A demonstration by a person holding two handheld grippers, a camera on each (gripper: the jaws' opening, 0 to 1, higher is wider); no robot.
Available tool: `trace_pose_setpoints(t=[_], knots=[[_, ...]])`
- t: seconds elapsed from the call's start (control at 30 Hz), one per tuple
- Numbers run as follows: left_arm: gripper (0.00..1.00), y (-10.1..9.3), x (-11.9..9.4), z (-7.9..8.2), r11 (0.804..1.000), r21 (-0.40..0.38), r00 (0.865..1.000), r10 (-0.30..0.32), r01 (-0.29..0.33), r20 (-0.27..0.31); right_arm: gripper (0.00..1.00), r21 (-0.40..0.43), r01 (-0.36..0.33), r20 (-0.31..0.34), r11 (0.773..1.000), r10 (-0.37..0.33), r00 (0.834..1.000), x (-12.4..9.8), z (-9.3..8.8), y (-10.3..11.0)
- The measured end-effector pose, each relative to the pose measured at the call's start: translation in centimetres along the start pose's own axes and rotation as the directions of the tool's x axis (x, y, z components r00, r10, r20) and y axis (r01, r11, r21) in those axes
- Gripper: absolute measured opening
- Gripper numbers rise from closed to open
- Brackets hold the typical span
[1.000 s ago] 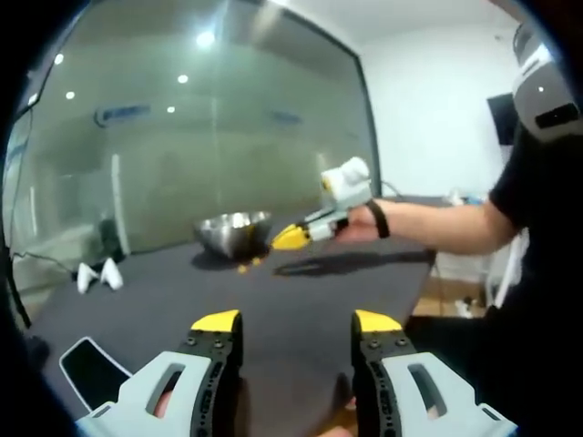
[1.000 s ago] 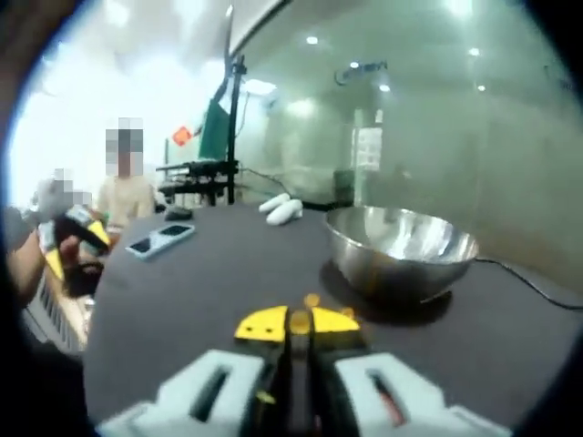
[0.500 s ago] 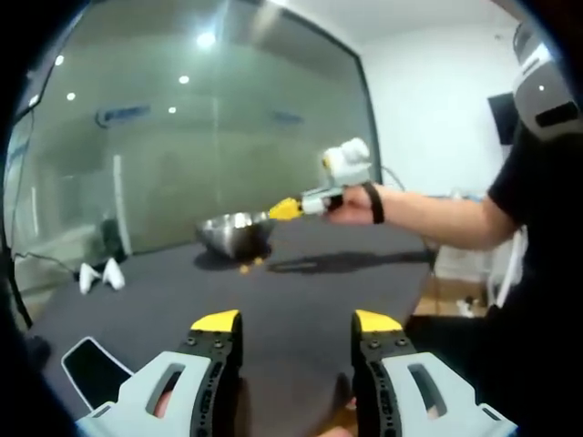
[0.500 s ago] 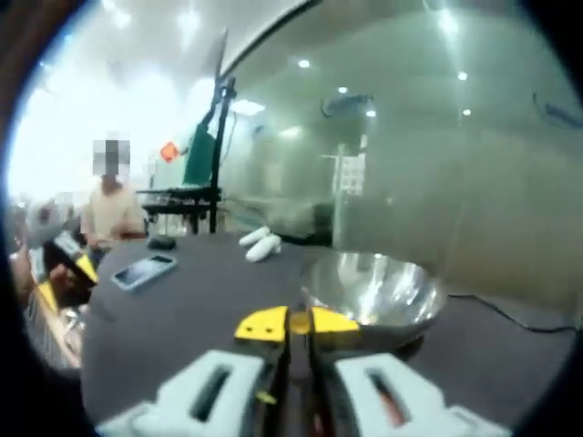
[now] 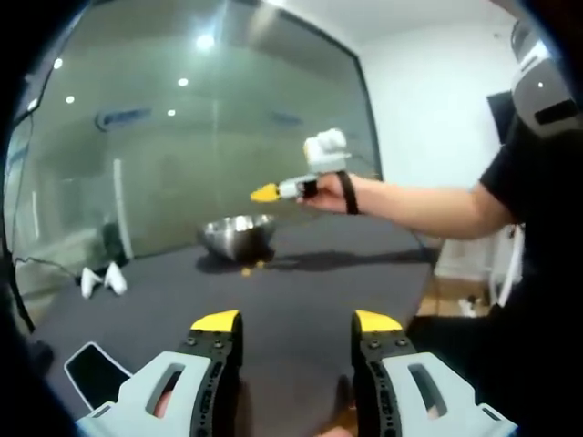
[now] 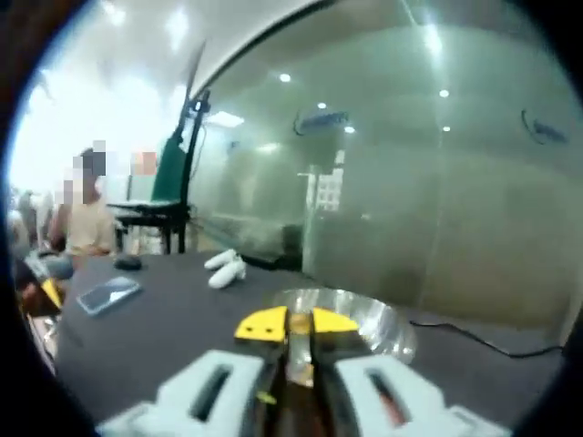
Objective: Pick up the QQ candy scattered on the table and place it into the stainless steel bowl on the table
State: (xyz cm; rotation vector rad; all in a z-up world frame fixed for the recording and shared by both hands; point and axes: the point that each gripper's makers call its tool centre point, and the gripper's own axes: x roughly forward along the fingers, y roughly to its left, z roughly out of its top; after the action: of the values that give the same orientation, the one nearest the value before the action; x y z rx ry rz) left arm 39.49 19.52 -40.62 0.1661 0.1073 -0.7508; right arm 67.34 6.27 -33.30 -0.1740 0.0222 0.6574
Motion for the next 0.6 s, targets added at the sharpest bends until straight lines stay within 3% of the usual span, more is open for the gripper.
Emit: trace_pose_setpoints(t=[0.2, 0.6], knots=[[0.49, 0.1, -0.3, 0.3, 1.000, -0.006, 1.000, -0.003, 0.003, 0.007, 0.09, 0.054, 0.041, -0.016, 0.998, -0.040, 0.999, 1.8, -0.5, -3.0], [0.49, 0.0, 0.1, 0.7, 1.000, 0.004, 1.000, -0.002, 0.002, 0.016, 0.09, 0.097, 0.072, -0.018, 0.993, -0.071, 0.997, 4.0, -0.9, -4.2]])
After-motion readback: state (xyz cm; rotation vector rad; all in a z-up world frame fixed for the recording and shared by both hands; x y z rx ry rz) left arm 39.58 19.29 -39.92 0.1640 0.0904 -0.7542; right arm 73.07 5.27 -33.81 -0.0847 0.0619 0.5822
